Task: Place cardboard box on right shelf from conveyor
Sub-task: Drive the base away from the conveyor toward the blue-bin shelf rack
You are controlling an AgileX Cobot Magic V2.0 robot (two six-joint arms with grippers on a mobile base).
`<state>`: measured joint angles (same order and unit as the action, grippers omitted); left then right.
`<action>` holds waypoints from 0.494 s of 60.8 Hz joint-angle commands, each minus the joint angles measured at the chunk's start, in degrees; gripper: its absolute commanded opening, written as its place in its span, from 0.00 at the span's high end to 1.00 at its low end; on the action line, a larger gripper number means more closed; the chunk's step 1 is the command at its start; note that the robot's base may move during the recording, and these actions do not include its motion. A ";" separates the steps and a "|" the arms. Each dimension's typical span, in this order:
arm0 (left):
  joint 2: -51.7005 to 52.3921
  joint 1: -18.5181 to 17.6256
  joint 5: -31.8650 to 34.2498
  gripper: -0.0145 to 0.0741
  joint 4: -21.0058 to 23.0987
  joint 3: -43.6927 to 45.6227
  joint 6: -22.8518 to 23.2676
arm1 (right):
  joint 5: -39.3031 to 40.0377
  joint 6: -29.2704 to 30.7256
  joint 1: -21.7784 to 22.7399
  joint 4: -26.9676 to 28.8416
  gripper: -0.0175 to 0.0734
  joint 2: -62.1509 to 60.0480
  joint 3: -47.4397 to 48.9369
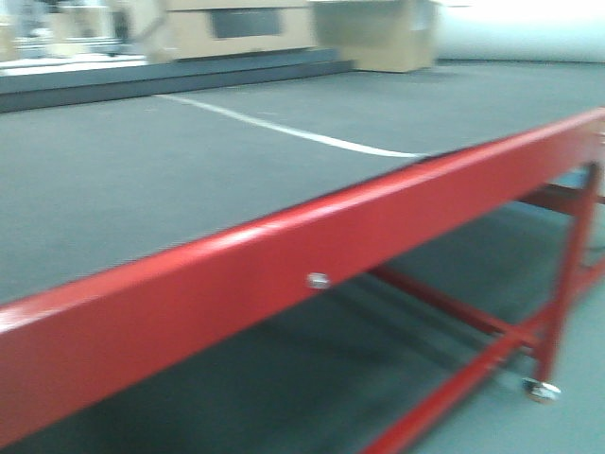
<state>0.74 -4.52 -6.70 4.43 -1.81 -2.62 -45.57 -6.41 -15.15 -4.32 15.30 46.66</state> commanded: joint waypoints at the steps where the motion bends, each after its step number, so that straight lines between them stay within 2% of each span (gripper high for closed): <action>1: 0.82 -0.06 4.96 0.97 0.34 -0.54 -0.01 | 5.53 0.35 0.33 -0.35 0.57 0.75 1.56; 30: 0.82 0.08 4.96 0.97 0.34 -0.54 -0.01 | 5.53 0.35 0.33 -0.35 0.57 0.75 1.56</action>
<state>0.74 -4.52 -6.70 4.43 -1.81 -2.62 -45.57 -6.41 -15.15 -4.32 15.30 46.66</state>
